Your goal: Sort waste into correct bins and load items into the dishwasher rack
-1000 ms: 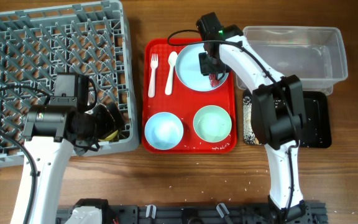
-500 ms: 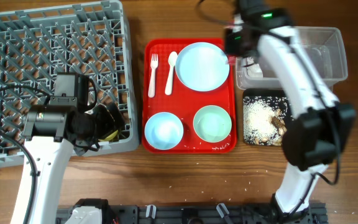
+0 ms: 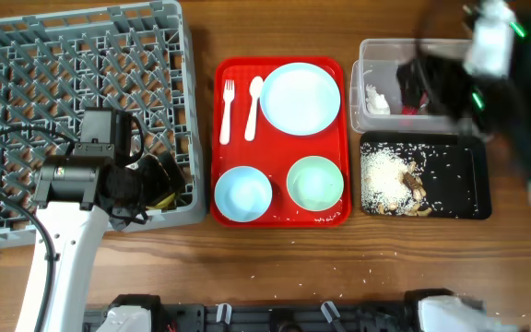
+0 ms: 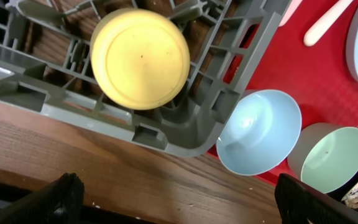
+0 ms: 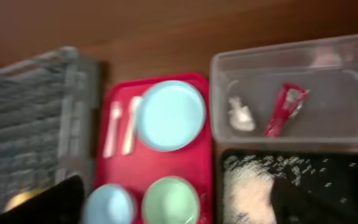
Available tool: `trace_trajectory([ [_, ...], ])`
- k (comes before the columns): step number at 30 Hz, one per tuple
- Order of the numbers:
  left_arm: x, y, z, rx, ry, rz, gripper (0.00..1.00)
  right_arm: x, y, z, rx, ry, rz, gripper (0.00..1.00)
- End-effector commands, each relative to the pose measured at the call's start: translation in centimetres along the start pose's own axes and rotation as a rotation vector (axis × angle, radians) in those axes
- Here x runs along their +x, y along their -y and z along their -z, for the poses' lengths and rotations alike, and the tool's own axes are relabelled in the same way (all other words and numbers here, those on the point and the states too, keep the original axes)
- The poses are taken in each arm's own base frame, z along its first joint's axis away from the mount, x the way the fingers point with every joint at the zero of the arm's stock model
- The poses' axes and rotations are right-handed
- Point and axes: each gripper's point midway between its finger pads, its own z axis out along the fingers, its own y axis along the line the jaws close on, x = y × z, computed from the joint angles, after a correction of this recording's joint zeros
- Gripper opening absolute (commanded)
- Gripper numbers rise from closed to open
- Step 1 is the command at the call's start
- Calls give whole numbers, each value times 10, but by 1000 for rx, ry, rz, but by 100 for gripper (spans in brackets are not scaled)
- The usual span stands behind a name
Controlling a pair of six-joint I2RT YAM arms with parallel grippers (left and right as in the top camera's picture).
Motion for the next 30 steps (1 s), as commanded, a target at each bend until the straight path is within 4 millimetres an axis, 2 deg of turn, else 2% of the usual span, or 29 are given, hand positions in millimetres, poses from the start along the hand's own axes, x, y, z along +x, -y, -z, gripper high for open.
trace_trajectory([
  [1, 0, 1, 1, 8, -2, -7, 100, 19, -13, 51, -65, 65, -167, 100],
  [3, 0, 1, 1, 8, -2, -7, 100, 26, 5, 88, 35, 180, -148, 100],
  [5, 0, 1, 1, 8, -2, -7, 100, 65, 12, 117, 62, 152, -105, 100],
  [6, 0, 1, 1, 8, -2, -7, 100, 75, 21, 126, 109, 161, -86, 100],
  [8, 0, 1, 1, 8, -2, -7, 100, 73, 38, 144, 205, 244, -76, 100],
  [10, 0, 1, 1, 8, -2, -7, 100, 65, 46, 143, 262, 271, -16, 100],
  [11, 0, 1, 1, 8, -2, -7, 100, 54, 44, 141, 259, 321, 45, 100],
  [13, 0, 1, 1, 8, -2, -7, 100, 34, 31, 127, 193, 418, 194, 100],
  [14, 0, 1, 1, 8, -2, -7, 100, 29, 23, 112, 146, 482, 282, 100],
  [15, 0, 1, 1, 8, -2, -7, 100, 32, 22, 96, 118, 517, 328, 100],
  [17, 0, 1, 1, 8, -2, -7, 100, 60, 34, 57, 101, 525, 337, 100],
  [18, 0, 1, 1, 8, -2, -7, 100, 80, 43, 34, 98, 511, 331, 100],
  [20, 0, 1, 1, 8, -2, -7, 100, 114, 59, 2, 97, 514, 318, 100],
  [23, 0, 1, 1, 8, -2, -7, 100, 151, 74, -38, 78, 542, 314, 100],
  [27, 0, 1, 1, 8, -2, -7, 100, 179, 92, -72, 82, 581, 289, 100],
  [30, 0, 1, 1, 8, -2, -7, 100, 186, 100, -96, 74, 610, 279, 100],
])
